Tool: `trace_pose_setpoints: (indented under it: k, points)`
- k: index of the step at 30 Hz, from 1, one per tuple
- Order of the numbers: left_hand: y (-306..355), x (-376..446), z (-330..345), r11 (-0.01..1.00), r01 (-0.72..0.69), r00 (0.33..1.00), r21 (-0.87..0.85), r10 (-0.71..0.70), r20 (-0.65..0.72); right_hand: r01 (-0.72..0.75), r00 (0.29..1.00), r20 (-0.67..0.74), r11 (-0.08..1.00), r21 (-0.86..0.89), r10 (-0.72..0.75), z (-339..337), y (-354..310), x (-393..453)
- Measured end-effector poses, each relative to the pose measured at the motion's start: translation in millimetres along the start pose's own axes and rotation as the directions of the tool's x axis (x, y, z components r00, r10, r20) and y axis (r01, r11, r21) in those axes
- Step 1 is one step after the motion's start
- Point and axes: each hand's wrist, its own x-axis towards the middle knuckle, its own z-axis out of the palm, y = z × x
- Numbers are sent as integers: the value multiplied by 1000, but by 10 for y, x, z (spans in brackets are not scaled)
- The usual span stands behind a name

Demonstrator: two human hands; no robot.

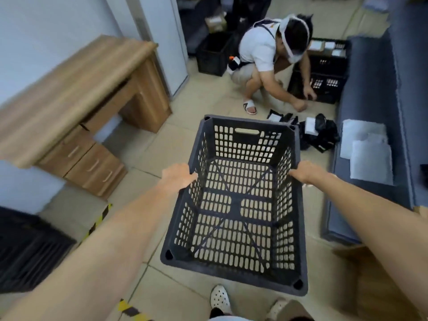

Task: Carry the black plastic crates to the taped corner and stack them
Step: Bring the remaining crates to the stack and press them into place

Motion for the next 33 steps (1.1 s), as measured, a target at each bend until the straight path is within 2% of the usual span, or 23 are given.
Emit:
trace_pose_setpoints:
  k: [5,9,14,18,23,27,33]
  points:
    - [-295,-68,-110,987,159,987,-5,-159,-11,132,988,84,991,6,-132,-86,-466,362]
    - [-499,-281,-157,950,302,952,-76,-305,-21,313,949,86,943,-113,-305,-170,-899,609]
    - [-838,-768,-147,851,499,860,-163,-510,-30,504,859,148,861,-69,-490,-147,-1740,792]
    - [-1208,-1104,18,757,626,775,-188,-631,38,580,797,211,815,-1,-567,143,-2400,801]
    - [-1771,-1402,198,652,703,699,-283,-706,112,632,730,275,771,79,-626,602,-3122,724]
    - [-2270,-1477,206,591,745,652,-309,-742,155,689,680,322,724,27,-659,705,-3720,398]
    - [-3066,-1521,224,520,773,598,-364,-789,142,762,621,348,645,-60,-702,865,-4621,58]
